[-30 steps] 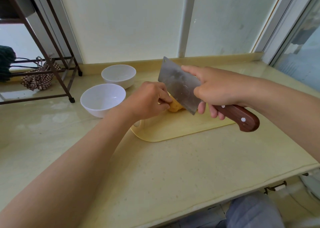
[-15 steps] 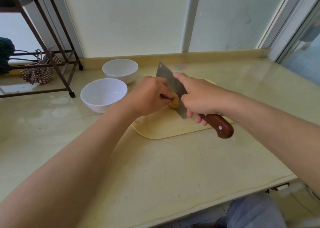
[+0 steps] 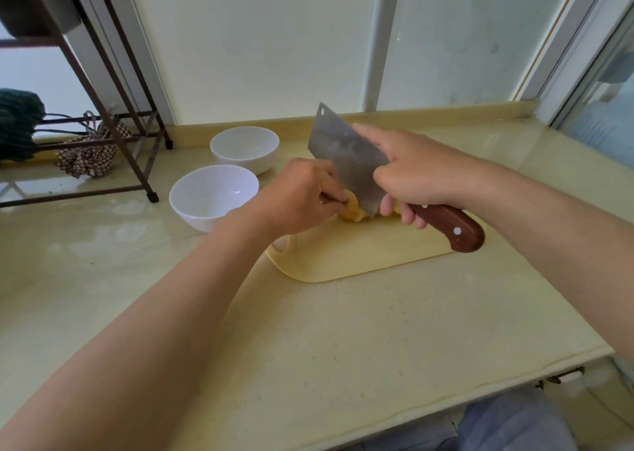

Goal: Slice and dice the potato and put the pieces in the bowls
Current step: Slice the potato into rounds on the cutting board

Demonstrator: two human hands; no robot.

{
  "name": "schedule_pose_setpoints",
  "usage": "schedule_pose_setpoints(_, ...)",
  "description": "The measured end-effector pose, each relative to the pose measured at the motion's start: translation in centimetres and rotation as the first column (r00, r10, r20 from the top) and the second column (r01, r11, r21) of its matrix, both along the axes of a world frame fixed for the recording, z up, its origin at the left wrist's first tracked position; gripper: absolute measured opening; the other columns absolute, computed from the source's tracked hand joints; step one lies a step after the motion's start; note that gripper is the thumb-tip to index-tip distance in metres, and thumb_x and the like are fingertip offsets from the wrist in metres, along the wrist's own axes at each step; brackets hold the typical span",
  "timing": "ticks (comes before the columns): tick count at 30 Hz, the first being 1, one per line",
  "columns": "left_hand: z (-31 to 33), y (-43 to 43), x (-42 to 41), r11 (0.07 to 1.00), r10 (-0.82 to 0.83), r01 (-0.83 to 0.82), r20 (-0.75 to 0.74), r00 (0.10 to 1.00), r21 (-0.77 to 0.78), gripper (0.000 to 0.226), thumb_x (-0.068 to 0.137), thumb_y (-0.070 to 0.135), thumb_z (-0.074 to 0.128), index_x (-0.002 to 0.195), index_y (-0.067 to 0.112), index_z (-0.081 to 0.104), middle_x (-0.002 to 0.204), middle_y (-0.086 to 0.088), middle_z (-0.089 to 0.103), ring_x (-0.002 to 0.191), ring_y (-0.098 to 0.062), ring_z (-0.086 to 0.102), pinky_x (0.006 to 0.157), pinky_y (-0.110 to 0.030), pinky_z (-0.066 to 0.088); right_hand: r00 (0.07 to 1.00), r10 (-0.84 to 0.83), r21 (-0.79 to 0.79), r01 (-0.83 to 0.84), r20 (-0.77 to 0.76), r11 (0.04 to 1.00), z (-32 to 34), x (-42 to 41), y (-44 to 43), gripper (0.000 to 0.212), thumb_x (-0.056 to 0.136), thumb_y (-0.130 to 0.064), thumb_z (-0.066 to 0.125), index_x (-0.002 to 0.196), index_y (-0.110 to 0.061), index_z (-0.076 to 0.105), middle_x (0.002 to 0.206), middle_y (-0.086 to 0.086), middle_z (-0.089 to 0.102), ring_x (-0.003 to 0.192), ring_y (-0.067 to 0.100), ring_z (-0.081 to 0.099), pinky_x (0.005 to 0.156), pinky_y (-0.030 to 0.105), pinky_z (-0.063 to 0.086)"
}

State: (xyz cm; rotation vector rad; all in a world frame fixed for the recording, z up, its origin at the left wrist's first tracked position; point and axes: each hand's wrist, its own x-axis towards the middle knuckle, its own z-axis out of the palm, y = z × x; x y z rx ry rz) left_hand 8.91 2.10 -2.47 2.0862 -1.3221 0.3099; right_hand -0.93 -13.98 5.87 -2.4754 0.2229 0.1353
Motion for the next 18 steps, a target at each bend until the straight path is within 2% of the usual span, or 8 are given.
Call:
schedule_pose_setpoints(6,-0.17,-0.15,0.05,1.000,0.002,-0.001,0.016,1.000,-0.008,0.008,0.070,0.009,0.077,0.078,0.010,0.079,0.075,-0.007,0.068,0.064,-0.024,0.063,0.061,-0.040,0.055,1.000,0.008,-0.019,-0.008,0.025,1.000,0.50,-0.55,0.01,0.092,0.092,0.003,0.035,0.161,-0.053,0.014,0.077,0.015,0.073,0.045,0.021,0.065,0.045,0.033,0.055)
schedule_pose_setpoints(18,-0.17,-0.15,0.04,1.000,0.008,-0.008,0.020,1.000,0.007,0.005,0.071,0.009,0.078,0.075,0.008,0.079,0.070,-0.008,0.065,0.061,-0.023,0.059,0.058,-0.041,0.052,0.999,-0.005,0.010,0.005,0.033,1.000,1.00,-0.60,-0.22,0.088,0.095,0.001,0.037,0.160,-0.054,0.015,0.070,0.013,0.073,0.049,0.025,0.067,0.045,0.034,0.055)
